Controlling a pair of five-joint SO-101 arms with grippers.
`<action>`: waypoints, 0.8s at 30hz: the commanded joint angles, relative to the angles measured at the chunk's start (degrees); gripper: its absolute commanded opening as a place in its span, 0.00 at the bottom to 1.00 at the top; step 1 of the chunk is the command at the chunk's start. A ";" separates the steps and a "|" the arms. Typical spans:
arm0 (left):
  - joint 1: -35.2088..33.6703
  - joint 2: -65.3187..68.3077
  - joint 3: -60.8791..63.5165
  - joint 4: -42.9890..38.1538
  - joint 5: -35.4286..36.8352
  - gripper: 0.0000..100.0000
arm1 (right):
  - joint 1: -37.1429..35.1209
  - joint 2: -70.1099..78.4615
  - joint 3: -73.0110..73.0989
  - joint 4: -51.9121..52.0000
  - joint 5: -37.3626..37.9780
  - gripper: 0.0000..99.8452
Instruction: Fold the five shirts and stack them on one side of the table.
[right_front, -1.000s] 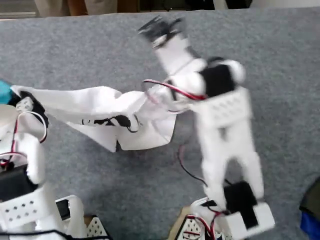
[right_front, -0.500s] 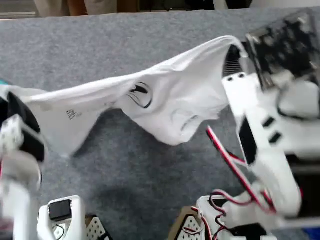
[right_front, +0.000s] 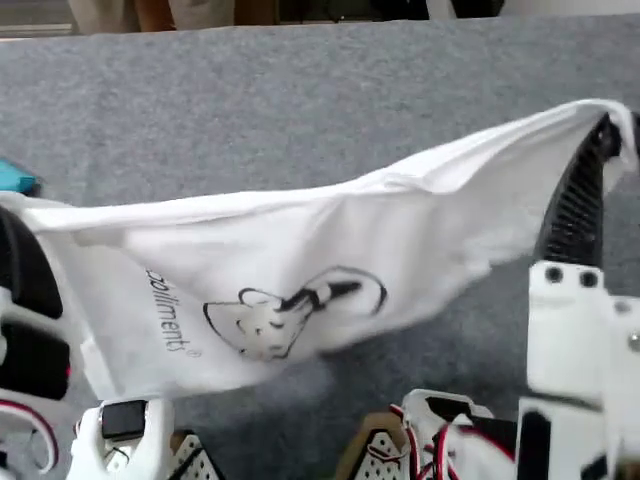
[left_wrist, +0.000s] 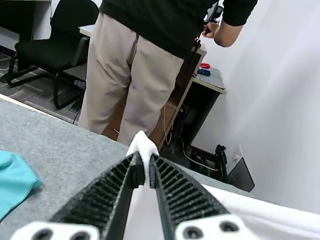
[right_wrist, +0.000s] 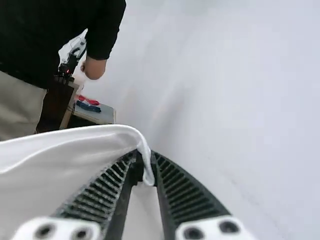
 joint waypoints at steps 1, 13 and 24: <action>0.44 4.70 -2.81 0.18 0.53 0.02 | 0.75 0.40 2.86 -3.08 0.09 0.01; 0.09 17.63 32.26 -31.03 0.09 0.02 | -7.52 0.84 54.73 -39.03 -2.02 0.01; -0.09 32.57 56.09 -65.32 -2.81 0.02 | -11.47 21.49 75.12 -63.30 3.34 0.01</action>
